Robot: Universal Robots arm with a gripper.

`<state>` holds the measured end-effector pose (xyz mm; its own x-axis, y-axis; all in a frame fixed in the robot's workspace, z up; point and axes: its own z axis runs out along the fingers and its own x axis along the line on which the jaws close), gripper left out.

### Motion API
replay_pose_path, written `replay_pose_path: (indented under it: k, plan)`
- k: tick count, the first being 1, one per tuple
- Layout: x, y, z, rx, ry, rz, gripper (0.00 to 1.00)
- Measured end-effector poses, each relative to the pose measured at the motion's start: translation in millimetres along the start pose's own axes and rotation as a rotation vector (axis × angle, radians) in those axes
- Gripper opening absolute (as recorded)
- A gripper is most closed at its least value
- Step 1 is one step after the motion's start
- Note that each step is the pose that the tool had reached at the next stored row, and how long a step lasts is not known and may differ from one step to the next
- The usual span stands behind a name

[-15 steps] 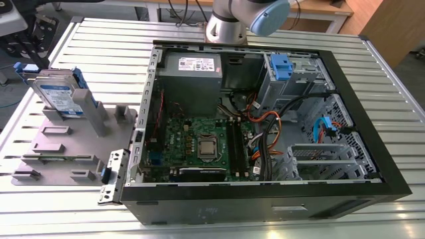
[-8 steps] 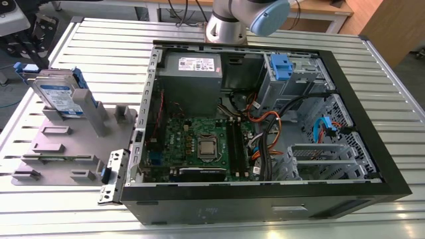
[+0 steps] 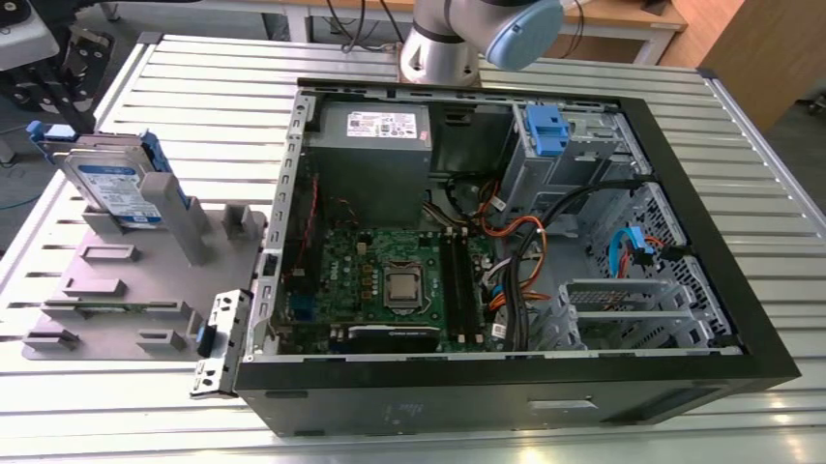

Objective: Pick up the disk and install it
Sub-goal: 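Pick up the disk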

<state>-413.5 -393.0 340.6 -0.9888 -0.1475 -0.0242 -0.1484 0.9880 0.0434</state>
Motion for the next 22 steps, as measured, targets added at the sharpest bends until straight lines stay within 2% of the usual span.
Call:
replay_pose_path:
  k: [5, 8, 22]
  plan:
    - [0.0, 0.0, 0.0, 0.0000, 0.0001, -0.002, 0.11]
    - [0.0, 0.0, 0.0, -0.0006, 0.0010, -0.023, 0.11]
    - [0.0, 0.0, 0.0, -0.0066, 0.0118, -0.271, 0.11]
